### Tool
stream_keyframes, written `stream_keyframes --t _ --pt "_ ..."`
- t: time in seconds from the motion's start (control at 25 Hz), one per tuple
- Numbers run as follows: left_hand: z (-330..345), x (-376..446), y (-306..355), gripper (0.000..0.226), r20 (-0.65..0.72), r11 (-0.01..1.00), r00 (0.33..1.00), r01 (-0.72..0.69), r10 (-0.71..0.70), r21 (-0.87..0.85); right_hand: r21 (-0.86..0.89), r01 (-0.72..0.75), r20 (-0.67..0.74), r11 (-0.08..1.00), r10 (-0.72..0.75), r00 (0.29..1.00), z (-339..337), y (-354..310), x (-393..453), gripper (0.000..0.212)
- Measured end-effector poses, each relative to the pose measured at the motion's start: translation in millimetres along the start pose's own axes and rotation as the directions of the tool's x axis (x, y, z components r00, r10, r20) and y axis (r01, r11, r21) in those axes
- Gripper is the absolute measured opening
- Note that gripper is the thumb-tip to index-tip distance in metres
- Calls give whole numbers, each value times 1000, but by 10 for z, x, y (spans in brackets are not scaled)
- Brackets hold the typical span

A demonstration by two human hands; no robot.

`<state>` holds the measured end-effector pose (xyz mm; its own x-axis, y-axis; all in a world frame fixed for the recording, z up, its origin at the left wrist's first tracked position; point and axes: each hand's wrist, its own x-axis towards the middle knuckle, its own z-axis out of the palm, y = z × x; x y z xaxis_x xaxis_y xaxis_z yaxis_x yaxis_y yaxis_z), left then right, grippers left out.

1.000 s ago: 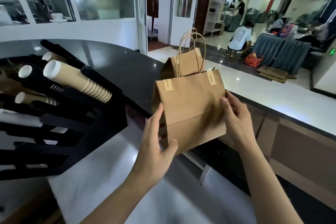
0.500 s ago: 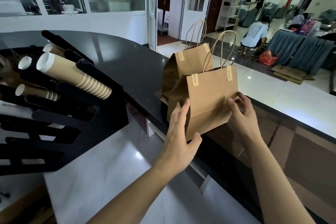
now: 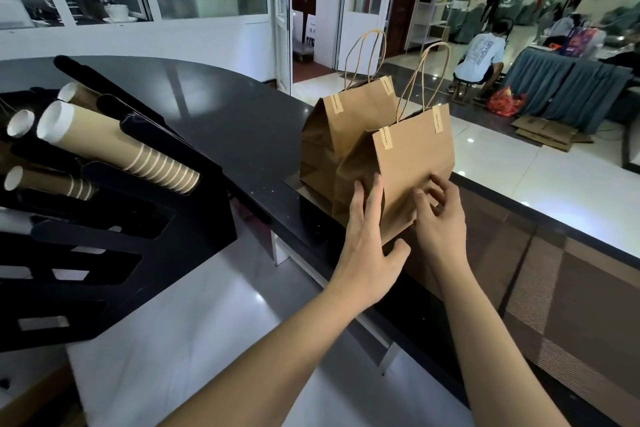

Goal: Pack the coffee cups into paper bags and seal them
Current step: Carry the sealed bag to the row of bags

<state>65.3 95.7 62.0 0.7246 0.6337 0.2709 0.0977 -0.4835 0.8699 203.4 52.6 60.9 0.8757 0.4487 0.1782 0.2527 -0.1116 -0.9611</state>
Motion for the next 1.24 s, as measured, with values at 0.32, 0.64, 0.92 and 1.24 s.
stream_keyframes --t 0.32,0.64,0.92,1.24 --pt "106 282 -9 96 24 999 999 21 -20 -36 -49 -44 99 998 48 994 46 99 101 54" --pt "160 264 -59 96 32 998 999 31 -29 -54 -43 -48 98 998 52 994 66 149 165 55" --pt "64 221 -203 88 17 999 999 32 -32 -28 -96 -40 80 995 48 996 -82 150 -5 55" --pt "-15 -149 -82 73 138 999 990 -21 25 -30 -131 -49 13 990 51 999 -435 -20 -573 55"
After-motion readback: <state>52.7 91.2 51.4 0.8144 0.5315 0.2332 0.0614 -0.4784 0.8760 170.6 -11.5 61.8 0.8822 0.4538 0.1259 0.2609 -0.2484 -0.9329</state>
